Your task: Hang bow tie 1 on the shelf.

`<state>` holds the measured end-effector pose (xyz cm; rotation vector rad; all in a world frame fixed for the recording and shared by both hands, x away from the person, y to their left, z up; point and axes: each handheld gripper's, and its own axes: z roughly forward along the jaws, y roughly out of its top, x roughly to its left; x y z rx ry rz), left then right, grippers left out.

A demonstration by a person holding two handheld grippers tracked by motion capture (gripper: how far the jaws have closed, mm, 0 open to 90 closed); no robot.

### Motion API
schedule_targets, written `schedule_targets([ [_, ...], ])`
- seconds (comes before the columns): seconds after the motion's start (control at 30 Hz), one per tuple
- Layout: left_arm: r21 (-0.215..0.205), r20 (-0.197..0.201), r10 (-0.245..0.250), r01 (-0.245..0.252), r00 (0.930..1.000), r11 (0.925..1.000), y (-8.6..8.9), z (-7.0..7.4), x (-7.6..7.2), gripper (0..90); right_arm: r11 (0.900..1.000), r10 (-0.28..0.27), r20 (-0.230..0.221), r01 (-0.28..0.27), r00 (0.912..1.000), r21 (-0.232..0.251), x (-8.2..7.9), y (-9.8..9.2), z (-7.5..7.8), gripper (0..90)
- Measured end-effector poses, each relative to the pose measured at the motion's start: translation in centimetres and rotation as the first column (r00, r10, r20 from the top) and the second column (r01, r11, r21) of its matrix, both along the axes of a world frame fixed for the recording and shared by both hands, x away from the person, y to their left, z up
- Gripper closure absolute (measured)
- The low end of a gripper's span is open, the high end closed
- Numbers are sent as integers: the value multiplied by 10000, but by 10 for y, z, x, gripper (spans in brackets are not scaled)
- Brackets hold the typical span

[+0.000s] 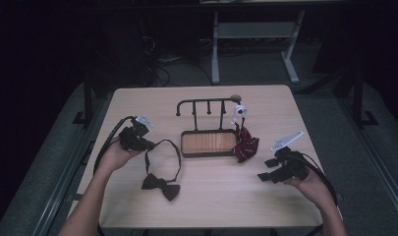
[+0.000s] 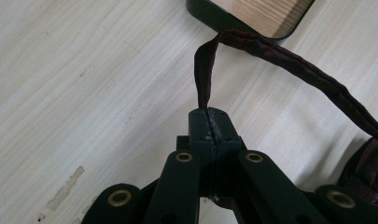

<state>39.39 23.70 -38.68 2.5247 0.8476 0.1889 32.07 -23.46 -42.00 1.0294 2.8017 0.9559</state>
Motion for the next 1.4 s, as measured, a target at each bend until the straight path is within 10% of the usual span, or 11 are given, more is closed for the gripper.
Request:
schedule_targets([
  [1.4,-65,719,-1072,1079,9916,9941,-17,56,-24,897,9999,-30,139,32,9999,-138,-1,-4,2,348],
])
